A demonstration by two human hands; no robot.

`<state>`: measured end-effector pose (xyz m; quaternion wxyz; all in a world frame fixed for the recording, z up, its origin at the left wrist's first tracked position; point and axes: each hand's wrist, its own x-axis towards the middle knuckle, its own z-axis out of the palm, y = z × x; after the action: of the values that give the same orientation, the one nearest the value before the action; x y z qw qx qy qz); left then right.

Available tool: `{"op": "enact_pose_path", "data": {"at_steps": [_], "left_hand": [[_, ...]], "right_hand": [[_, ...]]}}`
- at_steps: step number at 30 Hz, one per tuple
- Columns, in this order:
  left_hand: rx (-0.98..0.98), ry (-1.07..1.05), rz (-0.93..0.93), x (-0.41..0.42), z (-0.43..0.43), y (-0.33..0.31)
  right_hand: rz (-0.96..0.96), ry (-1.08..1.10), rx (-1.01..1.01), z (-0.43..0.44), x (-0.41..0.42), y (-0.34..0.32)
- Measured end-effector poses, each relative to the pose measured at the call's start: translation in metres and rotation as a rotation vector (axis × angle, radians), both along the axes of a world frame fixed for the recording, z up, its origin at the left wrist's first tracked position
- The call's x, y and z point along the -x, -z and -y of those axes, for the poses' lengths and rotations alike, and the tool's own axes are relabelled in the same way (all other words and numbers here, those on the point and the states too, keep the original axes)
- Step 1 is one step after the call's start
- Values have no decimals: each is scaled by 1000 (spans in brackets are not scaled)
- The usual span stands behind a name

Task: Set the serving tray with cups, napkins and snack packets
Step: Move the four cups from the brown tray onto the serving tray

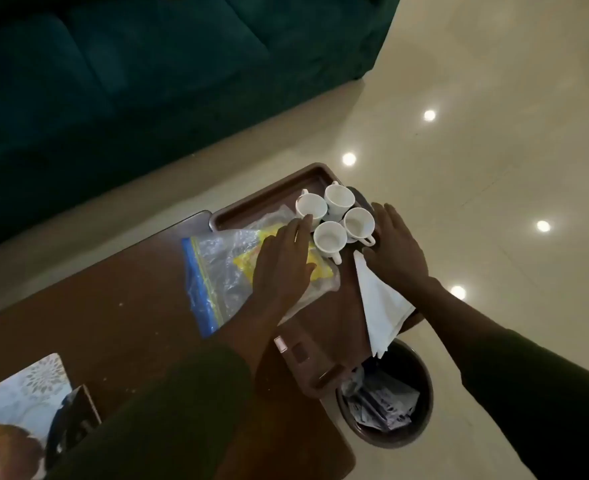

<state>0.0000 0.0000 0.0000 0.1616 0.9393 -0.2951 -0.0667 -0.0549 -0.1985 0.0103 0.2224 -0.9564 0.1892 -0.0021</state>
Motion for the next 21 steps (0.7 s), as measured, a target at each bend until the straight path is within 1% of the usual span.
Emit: {"op": "enact_pose_path", "data": {"at_steps": [2, 6, 10, 13, 15, 18, 21], "left_hand": [[35, 14, -42, -2, 17, 9], [36, 25, -65, -3, 44, 27], [36, 9, -71, -5, 54, 38], [18, 6, -46, -7, 59, 44], [6, -10, -42, -8, 60, 45], [25, -12, -41, -12, 61, 44], [101, 5, -54, -10, 60, 39]], "right_hand": [[11, -16, 13, 5, -4, 4], [-22, -28, -34, 15, -6, 16], [-38, -39, -50, 15, -12, 22], [5, -50, -64, 10, -20, 23], [-9, -39, -54, 7, -27, 23], [-68, -19, -32, 6, -34, 24], [-34, 35, -57, 7, -29, 16]]}}
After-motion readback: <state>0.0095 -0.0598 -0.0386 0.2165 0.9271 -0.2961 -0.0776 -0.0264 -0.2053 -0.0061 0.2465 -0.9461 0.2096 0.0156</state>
